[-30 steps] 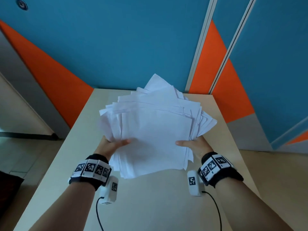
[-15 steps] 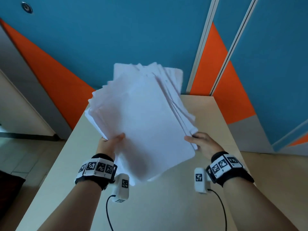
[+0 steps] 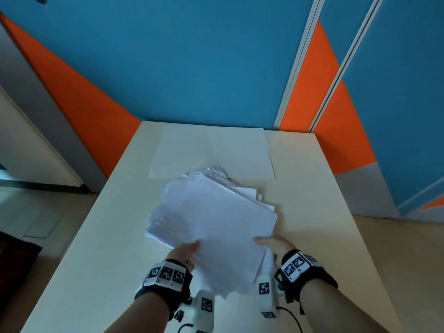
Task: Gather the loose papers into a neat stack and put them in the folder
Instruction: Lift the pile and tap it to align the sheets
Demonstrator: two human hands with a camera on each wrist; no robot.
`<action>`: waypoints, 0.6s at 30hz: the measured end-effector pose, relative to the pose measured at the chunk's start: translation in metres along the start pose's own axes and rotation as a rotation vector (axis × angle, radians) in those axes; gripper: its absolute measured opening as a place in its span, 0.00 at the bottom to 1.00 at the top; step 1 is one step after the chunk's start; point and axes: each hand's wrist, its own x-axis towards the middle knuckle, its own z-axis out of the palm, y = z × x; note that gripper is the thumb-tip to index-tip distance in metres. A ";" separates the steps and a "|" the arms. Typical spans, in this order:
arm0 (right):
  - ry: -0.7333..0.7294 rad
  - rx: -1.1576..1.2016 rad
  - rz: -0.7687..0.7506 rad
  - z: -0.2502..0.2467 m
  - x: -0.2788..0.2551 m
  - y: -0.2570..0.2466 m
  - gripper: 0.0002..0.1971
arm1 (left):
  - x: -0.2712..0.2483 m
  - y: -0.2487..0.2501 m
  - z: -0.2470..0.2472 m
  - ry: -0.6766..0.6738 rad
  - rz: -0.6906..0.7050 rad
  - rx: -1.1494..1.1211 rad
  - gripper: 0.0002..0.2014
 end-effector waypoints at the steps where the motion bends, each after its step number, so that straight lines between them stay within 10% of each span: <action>1: 0.059 -0.019 -0.004 -0.005 0.001 0.001 0.14 | -0.001 -0.001 -0.004 0.002 -0.034 -0.036 0.07; 8: 0.147 -0.143 -0.028 -0.031 0.004 0.012 0.09 | -0.005 0.057 -0.053 0.645 0.353 0.636 0.36; 18: 0.392 -0.497 -0.303 -0.022 0.008 0.027 0.14 | 0.040 0.118 -0.028 0.283 0.468 1.205 0.27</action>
